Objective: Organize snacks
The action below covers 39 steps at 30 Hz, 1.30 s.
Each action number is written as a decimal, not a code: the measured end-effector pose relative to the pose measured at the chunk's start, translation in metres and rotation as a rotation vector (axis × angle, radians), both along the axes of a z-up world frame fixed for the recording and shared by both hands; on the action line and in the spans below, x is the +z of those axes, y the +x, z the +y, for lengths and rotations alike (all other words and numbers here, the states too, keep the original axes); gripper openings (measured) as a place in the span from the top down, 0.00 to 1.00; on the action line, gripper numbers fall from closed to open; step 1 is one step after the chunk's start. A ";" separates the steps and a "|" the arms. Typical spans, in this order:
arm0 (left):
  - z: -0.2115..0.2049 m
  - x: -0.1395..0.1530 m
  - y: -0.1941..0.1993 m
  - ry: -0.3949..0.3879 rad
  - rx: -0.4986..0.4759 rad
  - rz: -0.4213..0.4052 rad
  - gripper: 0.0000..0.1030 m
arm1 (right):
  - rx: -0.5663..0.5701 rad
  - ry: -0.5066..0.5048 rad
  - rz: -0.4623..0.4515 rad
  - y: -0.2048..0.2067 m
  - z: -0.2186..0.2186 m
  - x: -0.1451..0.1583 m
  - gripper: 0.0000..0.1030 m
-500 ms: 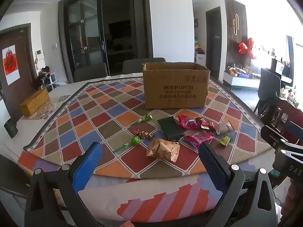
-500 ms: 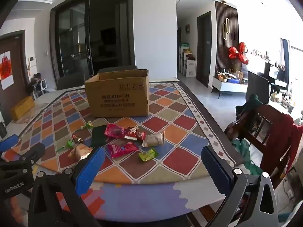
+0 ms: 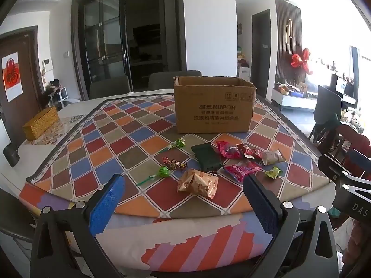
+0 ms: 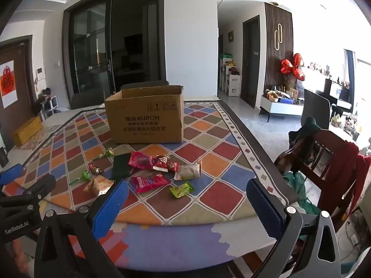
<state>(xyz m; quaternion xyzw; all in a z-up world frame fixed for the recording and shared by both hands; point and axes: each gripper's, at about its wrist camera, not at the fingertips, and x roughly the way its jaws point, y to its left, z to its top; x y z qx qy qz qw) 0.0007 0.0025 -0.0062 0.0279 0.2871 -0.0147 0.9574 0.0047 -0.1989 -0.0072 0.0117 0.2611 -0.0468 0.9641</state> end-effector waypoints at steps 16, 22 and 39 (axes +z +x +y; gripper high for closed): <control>0.001 0.004 0.001 -0.005 0.005 -0.006 0.00 | 0.000 -0.006 -0.004 -0.002 0.002 0.001 0.00; 0.001 0.006 0.000 -0.006 0.006 -0.008 0.00 | 0.000 -0.006 -0.004 -0.002 0.002 0.001 0.00; 0.001 0.006 -0.001 -0.006 0.006 -0.010 0.00 | 0.001 -0.007 -0.006 -0.002 0.002 0.001 0.00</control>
